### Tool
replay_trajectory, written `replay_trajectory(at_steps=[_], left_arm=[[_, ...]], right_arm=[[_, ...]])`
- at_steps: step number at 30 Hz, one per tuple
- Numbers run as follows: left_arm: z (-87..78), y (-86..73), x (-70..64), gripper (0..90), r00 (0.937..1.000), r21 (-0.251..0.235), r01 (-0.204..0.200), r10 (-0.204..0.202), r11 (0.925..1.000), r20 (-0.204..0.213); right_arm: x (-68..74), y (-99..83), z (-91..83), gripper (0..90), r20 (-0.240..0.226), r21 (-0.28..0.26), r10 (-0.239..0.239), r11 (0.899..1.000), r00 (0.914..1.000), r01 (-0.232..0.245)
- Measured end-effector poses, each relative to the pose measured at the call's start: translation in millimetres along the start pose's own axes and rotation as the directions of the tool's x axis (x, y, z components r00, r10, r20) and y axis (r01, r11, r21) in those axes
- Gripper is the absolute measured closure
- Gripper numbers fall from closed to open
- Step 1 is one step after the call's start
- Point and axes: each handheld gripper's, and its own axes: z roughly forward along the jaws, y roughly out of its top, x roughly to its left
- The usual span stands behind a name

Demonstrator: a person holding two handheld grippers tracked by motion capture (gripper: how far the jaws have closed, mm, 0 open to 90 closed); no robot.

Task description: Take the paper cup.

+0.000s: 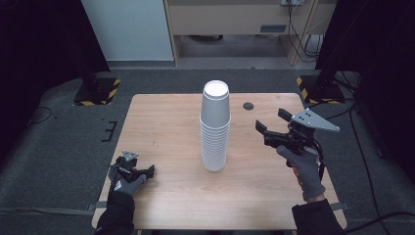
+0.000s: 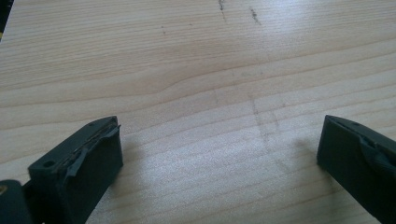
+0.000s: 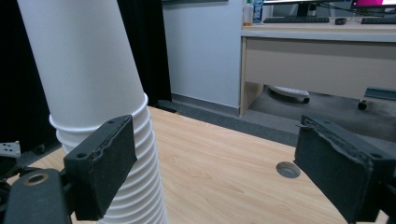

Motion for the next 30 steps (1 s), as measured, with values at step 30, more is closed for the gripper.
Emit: replay_trajectory(at_steps=[30], left_arm=[[0.0,0.0,0.0,0.0,1.0,0.0,0.0,0.0,1.0,0.0]], right_arm=[[36.4,33.6,21.1,12.3,-0.116,-0.052,-0.02,0.999,0.9931,0.014]])
